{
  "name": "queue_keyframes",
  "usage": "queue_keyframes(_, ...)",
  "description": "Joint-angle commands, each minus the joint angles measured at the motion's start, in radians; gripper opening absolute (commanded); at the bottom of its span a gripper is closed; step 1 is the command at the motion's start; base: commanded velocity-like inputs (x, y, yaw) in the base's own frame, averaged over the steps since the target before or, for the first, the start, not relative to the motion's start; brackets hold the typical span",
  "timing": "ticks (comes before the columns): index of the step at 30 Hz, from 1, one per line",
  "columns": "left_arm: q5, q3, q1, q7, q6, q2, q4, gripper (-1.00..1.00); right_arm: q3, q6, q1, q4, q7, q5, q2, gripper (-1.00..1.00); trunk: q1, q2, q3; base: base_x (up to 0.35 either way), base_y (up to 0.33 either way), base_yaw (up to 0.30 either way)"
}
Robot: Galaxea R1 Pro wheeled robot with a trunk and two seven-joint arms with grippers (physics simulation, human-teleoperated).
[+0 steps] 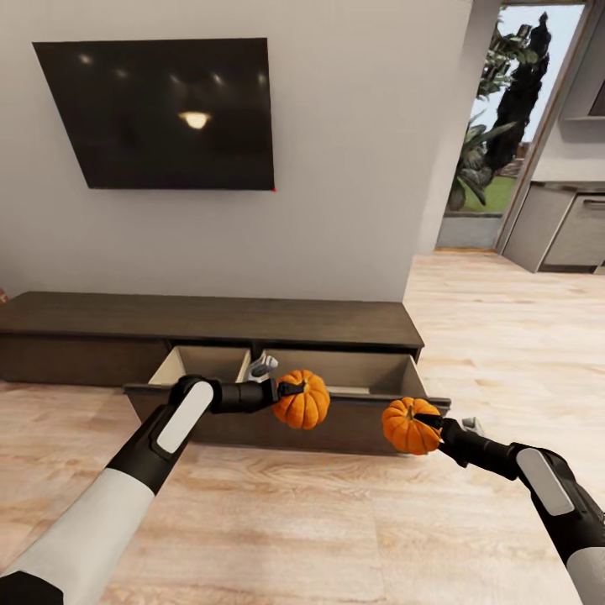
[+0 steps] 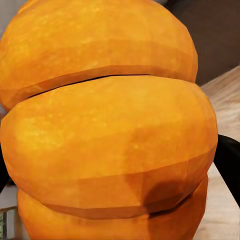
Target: Place each of the two pumpkins and all three candles from the living room inside a cabinet in the living room (use any cabinet), then make sure every cabinet is closed, and position the cauldron so it is next to a table in the living room.
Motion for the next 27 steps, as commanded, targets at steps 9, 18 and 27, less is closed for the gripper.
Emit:
queue_keyframes(9,-0.011,-0.001,-0.001,-0.008,0.0,0.001,-0.011,-1.0,-0.007,0.001,0.0,0.0,0.064,0.008,0.005,-1.0,-0.035,0.063,0.027,0.0,0.0,0.0)
queue_keyframes(18,-0.008,-0.001,0.0,-0.009,0.001,0.001,-0.009,-1.0,-0.008,-0.001,0.001,0.0,0.072,0.007,0.005,-1.0,-0.069,0.126,0.056,0.0,0.0,0.0)
queue_keyframes(27,-0.008,-0.002,0.0,-0.017,-0.005,0.001,-0.015,-1.0,-0.011,-0.002,0.002,0.0,0.072,0.007,0.007,-1.0,-0.092,0.168,0.074,0.0,0.0,0.0)
